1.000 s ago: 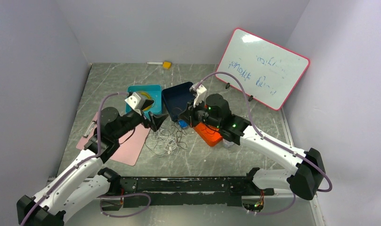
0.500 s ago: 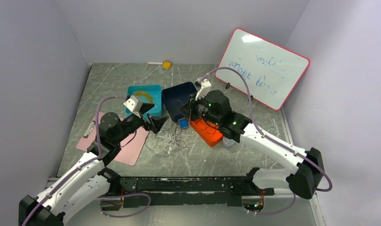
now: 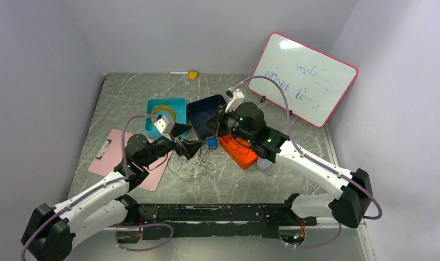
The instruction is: Untangle the cables
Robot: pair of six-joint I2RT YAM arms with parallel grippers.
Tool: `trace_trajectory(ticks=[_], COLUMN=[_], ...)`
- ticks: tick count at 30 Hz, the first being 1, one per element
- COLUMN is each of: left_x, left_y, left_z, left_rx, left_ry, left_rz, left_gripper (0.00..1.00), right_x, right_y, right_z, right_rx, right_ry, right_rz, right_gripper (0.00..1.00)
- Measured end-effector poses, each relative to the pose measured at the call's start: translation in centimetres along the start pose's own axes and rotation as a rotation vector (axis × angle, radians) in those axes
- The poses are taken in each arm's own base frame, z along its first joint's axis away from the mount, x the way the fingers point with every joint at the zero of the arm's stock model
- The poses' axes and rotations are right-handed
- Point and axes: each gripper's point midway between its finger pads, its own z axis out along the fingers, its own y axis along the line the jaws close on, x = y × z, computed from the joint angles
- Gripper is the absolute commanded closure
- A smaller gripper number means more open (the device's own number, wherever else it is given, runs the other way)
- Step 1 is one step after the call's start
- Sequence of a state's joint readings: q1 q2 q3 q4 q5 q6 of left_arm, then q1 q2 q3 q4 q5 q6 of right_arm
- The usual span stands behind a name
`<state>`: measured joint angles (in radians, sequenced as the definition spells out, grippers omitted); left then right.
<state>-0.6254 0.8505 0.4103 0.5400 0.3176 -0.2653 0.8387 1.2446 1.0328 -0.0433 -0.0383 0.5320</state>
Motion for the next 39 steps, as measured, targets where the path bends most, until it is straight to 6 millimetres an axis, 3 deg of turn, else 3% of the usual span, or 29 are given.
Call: trace_trajectory(ticks=[7,15,22,31,39], left_x=[1.2,3.7,7.5,11.2,13.6], left_y=[-0.6,0.9,2.6,4.0,5.1], left_z=[1.4,3.0,4.2,3.2,1.3], left_rx=[0.02,-0.049,-0.127,-0.204,-0.282], left_ry=[0.009,0.046,0.117,0.19,0.236], left_rz=[0.011,0.047,0.047,0.028,-0.019], left_gripper=[0.01,0.0,0.15,0.27,0.34], right_x=[0.2,0.1,-0.4,-5.0,-7.6], right_y=[0.3,1.2,2.6,6.0,7.3], right_z=[0.2,0.2,-0.2,-4.6,-6.4], right_rx=[-0.012,-0.054,-0.125,-0.257,-0.28], right_ry=[0.011,0.02,0.015,-0.145,-0.202], right_rz=[0.017,0.026,0.01,-0.095,-0.213], right_gripper=[1.0,1.0,1.0,1.0,1.0])
